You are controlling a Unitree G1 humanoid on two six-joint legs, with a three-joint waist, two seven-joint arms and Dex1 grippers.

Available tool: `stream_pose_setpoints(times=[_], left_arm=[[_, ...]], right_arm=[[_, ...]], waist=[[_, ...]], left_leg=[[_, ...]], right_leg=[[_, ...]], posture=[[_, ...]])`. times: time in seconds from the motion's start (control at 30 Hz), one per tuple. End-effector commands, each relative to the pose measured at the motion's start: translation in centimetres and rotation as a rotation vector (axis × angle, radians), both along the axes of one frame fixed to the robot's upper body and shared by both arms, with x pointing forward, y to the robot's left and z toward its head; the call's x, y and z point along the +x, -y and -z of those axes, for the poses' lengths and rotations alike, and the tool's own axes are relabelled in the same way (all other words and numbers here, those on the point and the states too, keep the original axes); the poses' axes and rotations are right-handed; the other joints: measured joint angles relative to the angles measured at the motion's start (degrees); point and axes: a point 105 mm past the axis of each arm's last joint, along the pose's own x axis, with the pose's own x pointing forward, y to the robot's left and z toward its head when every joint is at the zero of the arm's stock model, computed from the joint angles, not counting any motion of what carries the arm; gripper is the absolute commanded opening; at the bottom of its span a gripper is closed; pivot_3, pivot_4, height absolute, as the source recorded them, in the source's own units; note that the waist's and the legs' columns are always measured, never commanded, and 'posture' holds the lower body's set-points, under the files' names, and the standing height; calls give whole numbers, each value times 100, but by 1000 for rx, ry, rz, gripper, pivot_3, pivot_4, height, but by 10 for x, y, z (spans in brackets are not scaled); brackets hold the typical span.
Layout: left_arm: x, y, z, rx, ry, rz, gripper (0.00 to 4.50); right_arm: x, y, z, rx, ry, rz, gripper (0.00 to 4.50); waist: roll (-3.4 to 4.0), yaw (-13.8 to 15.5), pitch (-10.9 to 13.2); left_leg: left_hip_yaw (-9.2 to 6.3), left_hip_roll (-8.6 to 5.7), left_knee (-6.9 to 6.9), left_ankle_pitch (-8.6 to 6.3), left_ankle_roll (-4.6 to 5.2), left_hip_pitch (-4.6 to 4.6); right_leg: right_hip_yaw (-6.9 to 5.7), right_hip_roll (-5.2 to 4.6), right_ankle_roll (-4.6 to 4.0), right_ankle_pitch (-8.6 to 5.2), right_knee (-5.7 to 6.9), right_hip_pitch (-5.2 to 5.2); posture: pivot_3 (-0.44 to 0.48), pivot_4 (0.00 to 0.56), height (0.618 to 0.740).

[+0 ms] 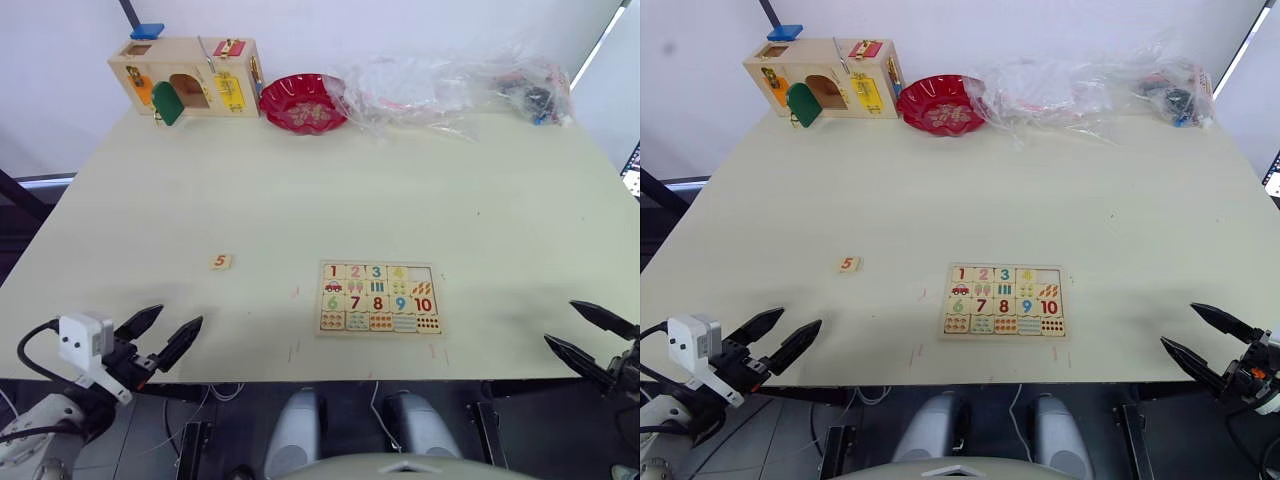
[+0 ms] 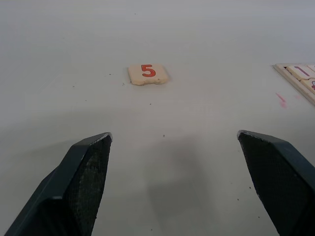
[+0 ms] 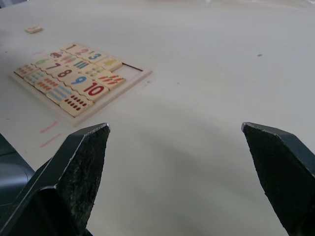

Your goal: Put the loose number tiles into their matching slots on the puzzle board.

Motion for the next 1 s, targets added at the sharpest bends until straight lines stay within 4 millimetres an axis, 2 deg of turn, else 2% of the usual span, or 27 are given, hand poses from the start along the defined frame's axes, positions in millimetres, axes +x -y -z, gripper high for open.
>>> stream_pose_setpoints(times=[0.03, 0.37, 0.6, 0.77, 0.93, 1.0], left_arm=[[4, 0, -10, 22, 39, 25, 4342], [23, -1, -18, 67, 23, 127, 4342], [39, -2, -31, 113, -18, 321, 4342], [69, -14, -41, 244, 17, 426, 4342], [89, -20, -50, 211, -63, 578, 4342], [101, -21, -52, 239, -74, 625, 4342]], right_arm=[[0, 3, -11, -35, 42, -1, 4500], [-10, -13, -20, -39, 50, -26, 4500], [-7, -43, -41, -30, 99, -151, 4500], [5, -59, -57, -116, 157, -329, 4500], [15, -58, -72, -114, 135, -422, 4500], [10, -54, -74, -89, 86, -460, 4500]], waist=[[0, 1, 0], [-2, 20, -4], [0, 17, -5], [0, 26, -4], [-6, 41, -4], [-6, 39, -4]], left_leg=[[0, 0, 0, 0, 0, 0], [4, 2, -2, 0, 0, 0], [5, 4, -4, 0, 0, 1], [9, 2, -4, 0, 0, 4], [5, -2, -4, 0, 0, -6], [4, -3, -4, 0, 0, -11]], right_leg=[[0, 0, 0, 0, 0, 0], [4, -1, 7, -4, -2, 0], [3, 2, 9, -6, -1, -2], [3, 2, 8, -4, -2, -2], [-2, 4, 1, 2, -4, -6], [-2, 4, 8, 7, -5, -9]], posture=[[0, 150, 740], [0, 150, 740], [0, 150, 740], [0, 150, 740], [0, 150, 740], [0, 150, 740]])
